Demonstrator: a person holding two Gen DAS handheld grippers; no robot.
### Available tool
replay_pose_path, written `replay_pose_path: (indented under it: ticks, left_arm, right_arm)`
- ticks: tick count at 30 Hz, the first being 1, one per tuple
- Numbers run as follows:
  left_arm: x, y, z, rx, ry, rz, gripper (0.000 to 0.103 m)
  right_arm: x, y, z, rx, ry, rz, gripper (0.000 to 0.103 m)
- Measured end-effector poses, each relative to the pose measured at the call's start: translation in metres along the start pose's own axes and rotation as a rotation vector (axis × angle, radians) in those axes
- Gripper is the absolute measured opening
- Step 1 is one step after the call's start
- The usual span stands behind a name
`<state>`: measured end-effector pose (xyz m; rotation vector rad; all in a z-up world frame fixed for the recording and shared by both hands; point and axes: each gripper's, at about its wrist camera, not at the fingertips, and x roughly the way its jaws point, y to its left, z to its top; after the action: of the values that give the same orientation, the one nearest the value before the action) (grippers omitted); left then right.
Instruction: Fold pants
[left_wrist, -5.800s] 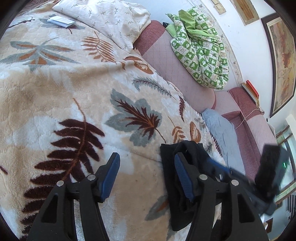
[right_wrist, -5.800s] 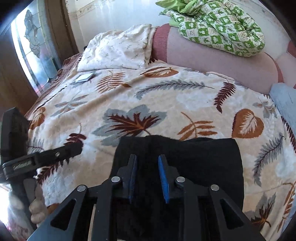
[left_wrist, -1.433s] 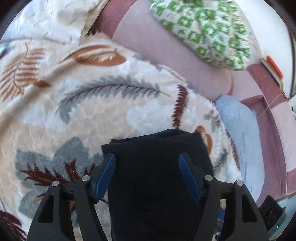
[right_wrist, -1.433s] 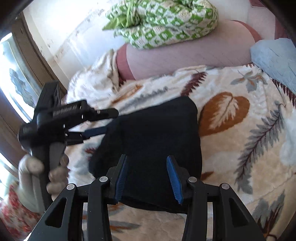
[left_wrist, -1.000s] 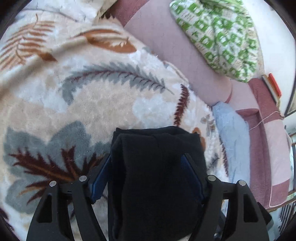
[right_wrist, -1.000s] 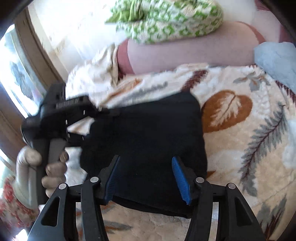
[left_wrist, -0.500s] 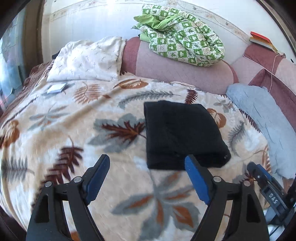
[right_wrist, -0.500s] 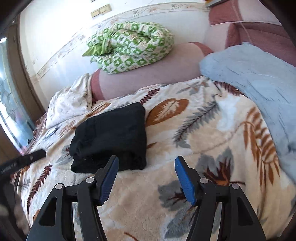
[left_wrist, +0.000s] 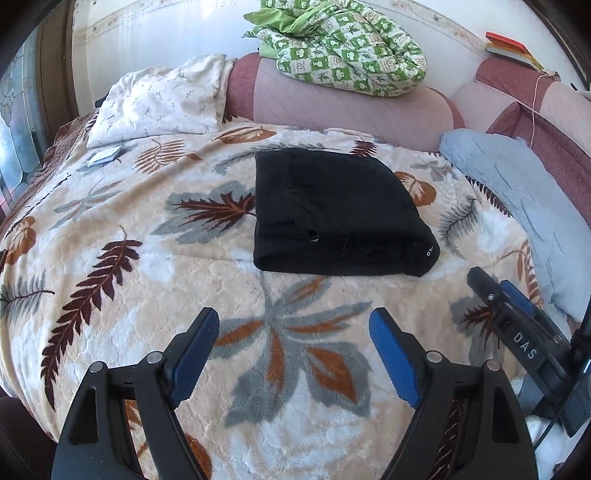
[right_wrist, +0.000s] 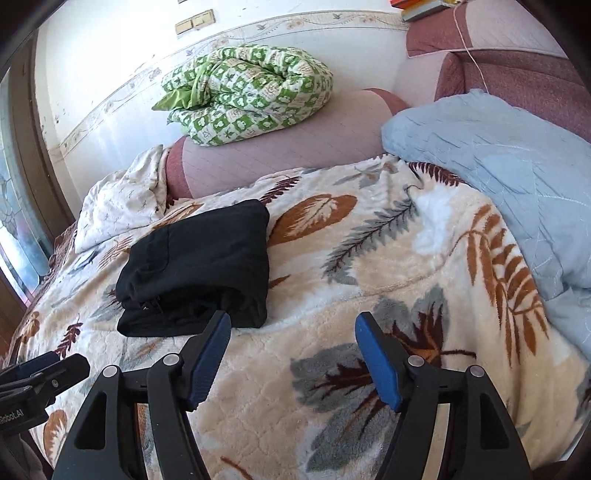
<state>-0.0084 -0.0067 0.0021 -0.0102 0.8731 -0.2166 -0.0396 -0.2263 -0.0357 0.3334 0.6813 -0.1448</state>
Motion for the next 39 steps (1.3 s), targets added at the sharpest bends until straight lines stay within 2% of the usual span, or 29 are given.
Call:
replay_pose_path:
  ticks: [8,15,22,27,29,31,33,35,37,39]
  left_arm:
    - [-0.002,-0.001,-0.004,0.012,-0.001,0.004,0.083]
    - [-0.013,0.001,-0.002,0.012,-0.05,0.014,0.083]
    - [-0.039,-0.005,0.0,0.047,-0.201,0.093,0.083]
    - [-0.064,-0.012,0.001,0.078,-0.344,0.155,0.095]
    - [-0.076,-0.017,0.001,0.109,-0.41,0.206,0.1]
    - [-0.084,-0.025,0.003,0.148,-0.471,0.269,0.103]
    - [-0.088,-0.031,0.007,0.194,-0.519,0.302,0.103]
    - [-0.087,-0.038,0.015,0.243,-0.521,0.295,0.103]
    - [-0.079,-0.04,0.024,0.253,-0.453,0.245,0.103]
    - [-0.067,-0.035,0.028,0.208,-0.363,0.208,0.103]
  right_arm:
    - [0.003,0.02,-0.01,-0.082,0.02,0.015,0.076]
    - [0.01,0.035,-0.018,-0.145,0.044,0.012,0.076]
    - [0.008,0.039,-0.02,-0.161,0.031,0.01,0.077]
    - [0.002,0.039,-0.018,-0.156,0.004,0.009,0.077]
    - [-0.001,0.04,-0.017,-0.154,-0.007,0.008,0.077]
    - [-0.004,0.039,-0.016,-0.151,-0.019,0.009,0.077]
    - [-0.005,0.039,-0.015,-0.147,-0.024,0.011,0.077]
    - [-0.006,0.038,-0.014,-0.136,-0.026,0.011,0.077]
    - [-0.007,0.036,-0.013,-0.124,-0.026,0.012,0.077]
    - [-0.008,0.035,-0.012,-0.115,-0.032,0.011,0.077]
